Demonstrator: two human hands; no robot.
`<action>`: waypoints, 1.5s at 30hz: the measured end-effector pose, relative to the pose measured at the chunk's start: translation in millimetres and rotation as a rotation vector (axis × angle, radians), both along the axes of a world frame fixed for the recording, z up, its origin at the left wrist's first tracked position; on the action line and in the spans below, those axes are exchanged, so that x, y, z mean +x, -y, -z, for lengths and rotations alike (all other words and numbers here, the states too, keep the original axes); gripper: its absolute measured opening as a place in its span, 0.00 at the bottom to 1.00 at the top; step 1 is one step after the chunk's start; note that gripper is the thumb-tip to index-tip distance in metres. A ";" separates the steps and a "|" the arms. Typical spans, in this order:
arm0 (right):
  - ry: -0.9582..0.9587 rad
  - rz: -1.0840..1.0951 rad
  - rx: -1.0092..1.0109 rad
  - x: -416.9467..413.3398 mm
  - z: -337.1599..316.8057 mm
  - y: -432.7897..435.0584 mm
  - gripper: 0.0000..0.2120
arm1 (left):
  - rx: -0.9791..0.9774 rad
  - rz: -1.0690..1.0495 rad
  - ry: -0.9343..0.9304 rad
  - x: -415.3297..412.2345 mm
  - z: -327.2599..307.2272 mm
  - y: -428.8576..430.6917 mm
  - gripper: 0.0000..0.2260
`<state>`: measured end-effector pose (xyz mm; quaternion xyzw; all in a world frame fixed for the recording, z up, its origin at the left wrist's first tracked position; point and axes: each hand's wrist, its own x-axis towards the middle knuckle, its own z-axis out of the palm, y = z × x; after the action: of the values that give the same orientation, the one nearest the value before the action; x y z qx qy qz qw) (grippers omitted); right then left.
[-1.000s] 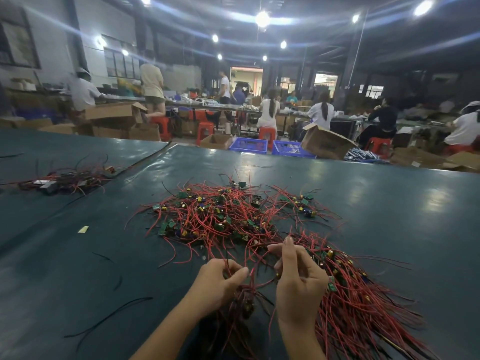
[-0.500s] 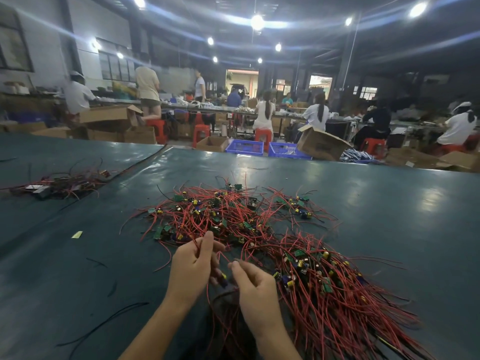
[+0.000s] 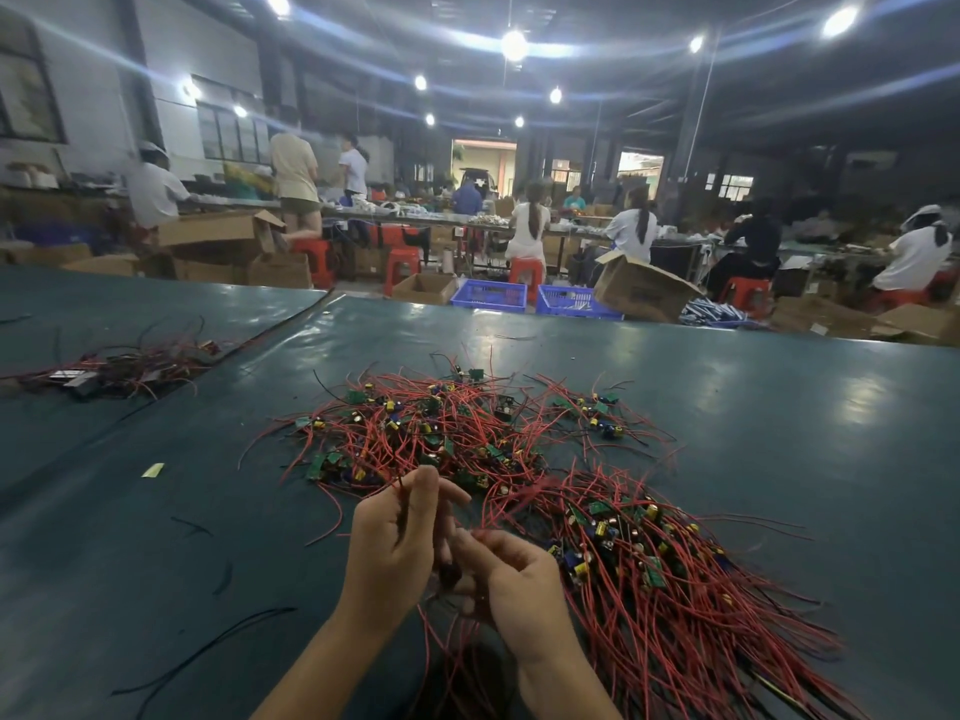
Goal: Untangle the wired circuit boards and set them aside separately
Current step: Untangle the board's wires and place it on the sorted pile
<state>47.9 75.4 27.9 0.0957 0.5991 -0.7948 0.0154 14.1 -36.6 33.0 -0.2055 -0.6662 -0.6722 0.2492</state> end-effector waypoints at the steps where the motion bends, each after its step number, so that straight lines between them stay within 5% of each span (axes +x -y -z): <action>1: -0.007 0.048 -0.007 -0.6 0.5 -1.2 0.06 | 0.021 -0.013 0.018 -0.9 0.9 0.5 0.21; 10: -0.167 0.240 -0.015 -0.3 5.4 -3.0 0.06 | -0.196 0.194 0.390 -2.5 9.1 -4.8 0.17; 19: 0.033 0.244 -0.200 -4.2 5.1 -6.8 0.05 | 0.100 0.362 0.709 3.9 5.1 -18.9 0.12; 32: -0.054 0.261 -0.072 -2.5 9.4 -2.3 0.11 | -0.045 0.202 0.544 1.5 10.3 -16.3 0.12; 45: 0.147 0.259 -0.312 -3.7 -6.7 -11.4 0.07 | 0.071 0.006 0.403 4.1 13.3 -19.6 0.14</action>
<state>44.2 86.8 34.7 0.2258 0.4487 -0.8642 -0.0287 18.2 -16.9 19.7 -0.0598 -0.6778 -0.7236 0.1158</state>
